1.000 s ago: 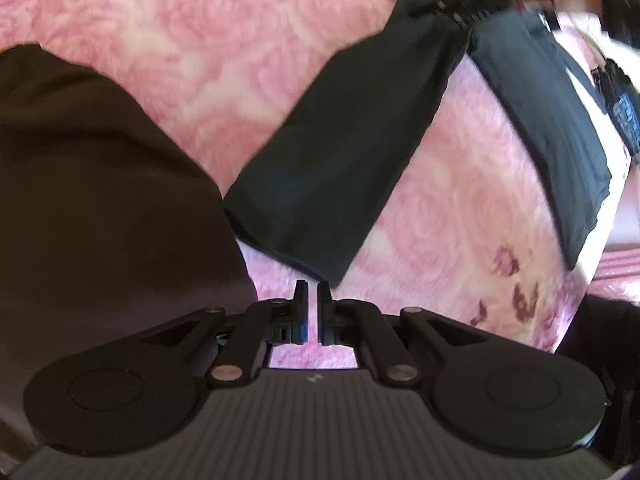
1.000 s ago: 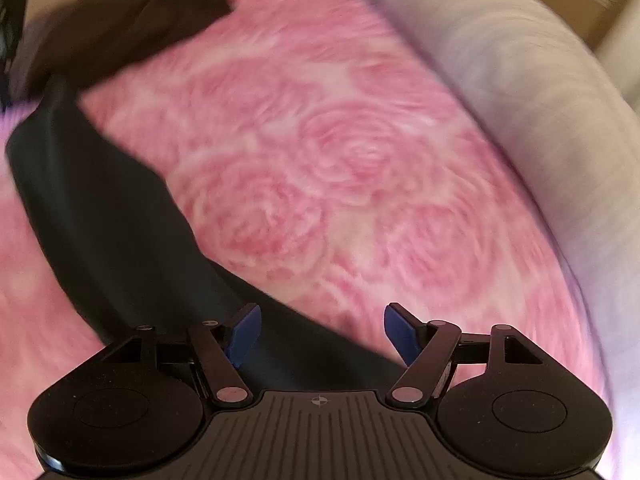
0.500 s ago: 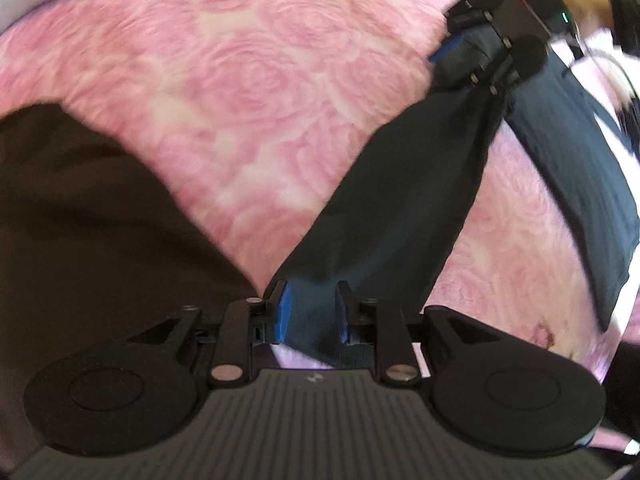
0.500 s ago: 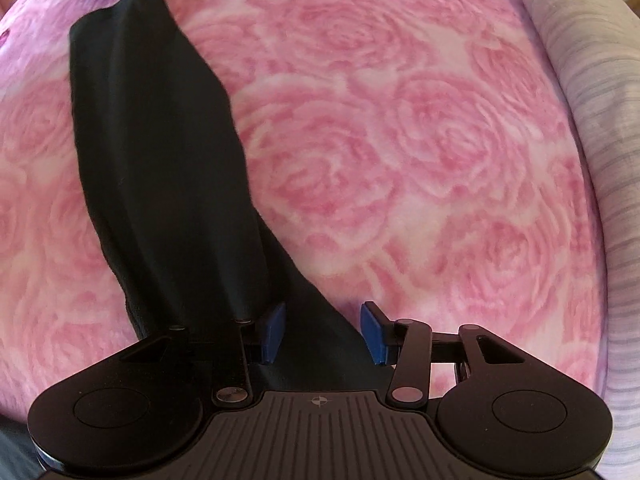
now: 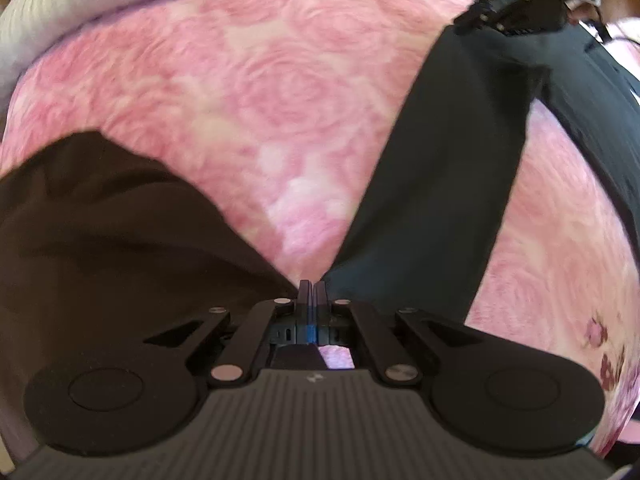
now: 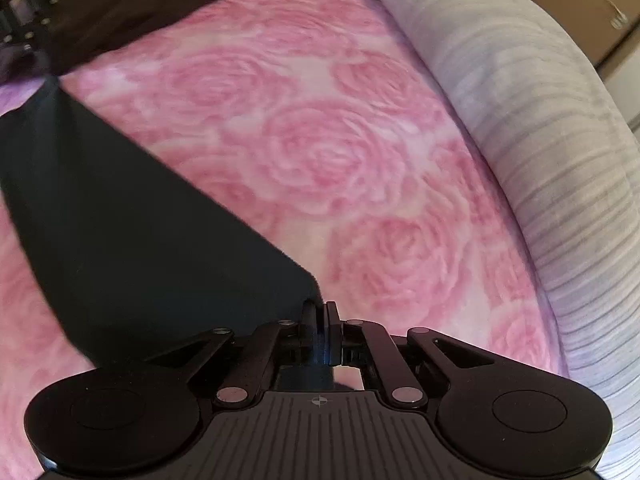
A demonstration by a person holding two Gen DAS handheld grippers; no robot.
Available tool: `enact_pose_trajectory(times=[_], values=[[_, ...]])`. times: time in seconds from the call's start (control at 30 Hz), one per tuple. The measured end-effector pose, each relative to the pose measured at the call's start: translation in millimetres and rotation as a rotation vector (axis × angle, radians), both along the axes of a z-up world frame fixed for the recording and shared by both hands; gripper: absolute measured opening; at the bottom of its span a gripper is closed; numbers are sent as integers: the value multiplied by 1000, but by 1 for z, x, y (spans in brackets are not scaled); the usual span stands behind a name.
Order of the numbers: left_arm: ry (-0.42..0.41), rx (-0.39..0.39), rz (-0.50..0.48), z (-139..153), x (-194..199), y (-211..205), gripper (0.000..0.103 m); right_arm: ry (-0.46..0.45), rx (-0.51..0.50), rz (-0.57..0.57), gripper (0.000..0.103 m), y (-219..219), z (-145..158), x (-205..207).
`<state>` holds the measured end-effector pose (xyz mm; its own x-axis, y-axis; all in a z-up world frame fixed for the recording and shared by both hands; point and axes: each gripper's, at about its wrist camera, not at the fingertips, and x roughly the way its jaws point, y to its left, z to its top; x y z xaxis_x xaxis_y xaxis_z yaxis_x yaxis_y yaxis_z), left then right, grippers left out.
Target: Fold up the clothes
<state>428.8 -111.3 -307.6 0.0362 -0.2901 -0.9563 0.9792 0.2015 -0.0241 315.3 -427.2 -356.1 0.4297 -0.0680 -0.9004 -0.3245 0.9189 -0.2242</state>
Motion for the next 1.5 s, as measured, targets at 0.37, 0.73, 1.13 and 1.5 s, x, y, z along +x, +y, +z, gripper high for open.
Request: enact_pose_trajectory(times=[0.37, 0.73, 1.13, 1.5], values=[[-154, -85, -392, 7, -120, -10, 35, -214, 220, -646, 39, -21, 44, -135], [-399, 111, -573, -29, -158, -2, 2, 17, 331, -1072, 44, 52, 31, -346], [-497, 162, -459, 11, -188, -17, 27, -72, 325, -1525, 48, 40, 83, -528], [-369, -24, -467, 66, -388, -132, 34, -356, 285, -1692, 55, -116, 128, -706]])
